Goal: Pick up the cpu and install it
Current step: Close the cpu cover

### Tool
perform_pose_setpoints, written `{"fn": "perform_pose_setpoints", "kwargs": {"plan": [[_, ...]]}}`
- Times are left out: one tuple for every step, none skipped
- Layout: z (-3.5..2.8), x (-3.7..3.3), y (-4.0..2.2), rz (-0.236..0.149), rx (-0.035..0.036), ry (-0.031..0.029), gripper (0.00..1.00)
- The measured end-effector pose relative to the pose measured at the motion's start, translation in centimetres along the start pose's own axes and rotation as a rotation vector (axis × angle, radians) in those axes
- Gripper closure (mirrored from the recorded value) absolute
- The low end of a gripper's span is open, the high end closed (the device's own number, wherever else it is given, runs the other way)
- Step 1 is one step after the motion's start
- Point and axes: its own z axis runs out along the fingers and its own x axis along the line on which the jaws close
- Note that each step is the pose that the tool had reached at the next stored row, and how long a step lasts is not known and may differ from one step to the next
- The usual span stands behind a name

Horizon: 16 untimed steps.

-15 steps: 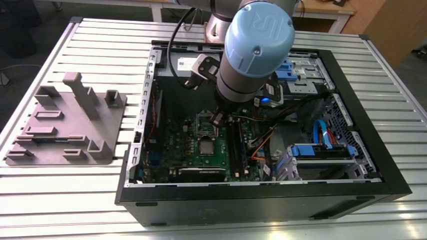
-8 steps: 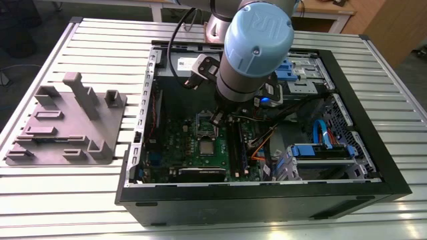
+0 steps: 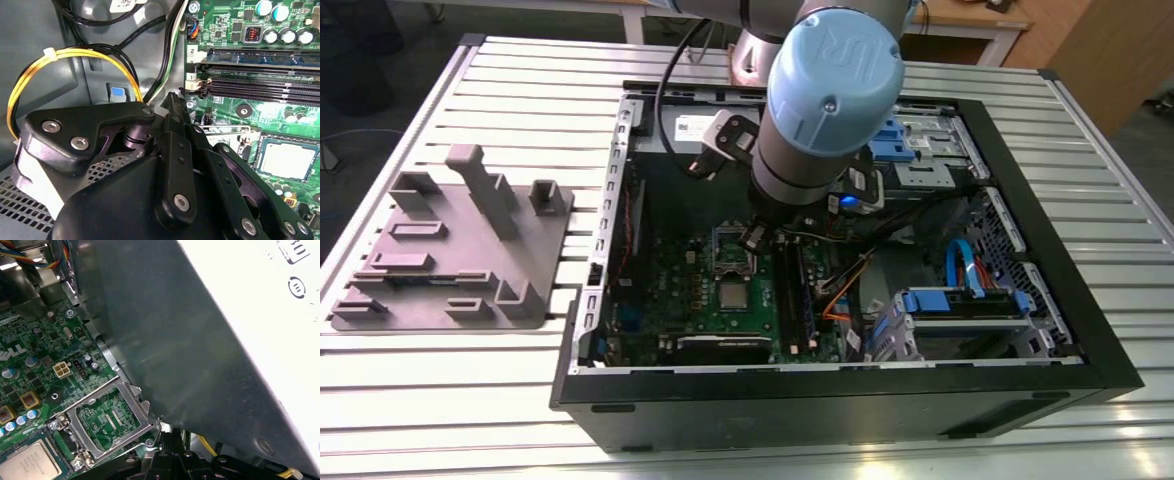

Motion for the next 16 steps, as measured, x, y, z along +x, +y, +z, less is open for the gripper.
{"fn": "perform_pose_setpoints", "kwargs": {"plan": [[0.01,0.01,0.01,0.0,0.0013,0.0019,0.9],[0.01,0.02,0.02,0.0,0.0039,0.0061,0.9],[0.01,0.03,0.03,0.0,0.0078,0.0123,0.9],[0.02,0.03,0.03,0.0,0.0128,0.0201,0.9],[0.02,0.03,0.04,0.0,0.0176,0.0276,0.9],[0.02,0.03,0.04,0.0,0.0212,0.0337,0.9],[0.02,0.04,0.04,0.0,0.0234,0.0372,0.9],[0.02,0.05,0.06,0.0,0.0247,0.0392,0.9],[0.02,0.07,0.09,0.0,0.0254,0.0404,0.9],[0.01,0.09,0.11,0.0,0.0258,0.0413,0.9],[-0.01,0.1,0.15,0.0,0.0263,0.0421,0.9],[-0.02,0.11,0.19,0.0,0.0265,0.0426,0.9],[-0.03,0.12,0.23,0.0,0.0269,0.0433,0.9],[-0.03,0.13,0.27,0.0,0.0275,0.0443,0.9],[-0.06,0.13,0.3,0.0,0.0282,0.0453,0.9],[-0.1,0.13,0.33,0.0,0.0286,0.046,0.9]]}}
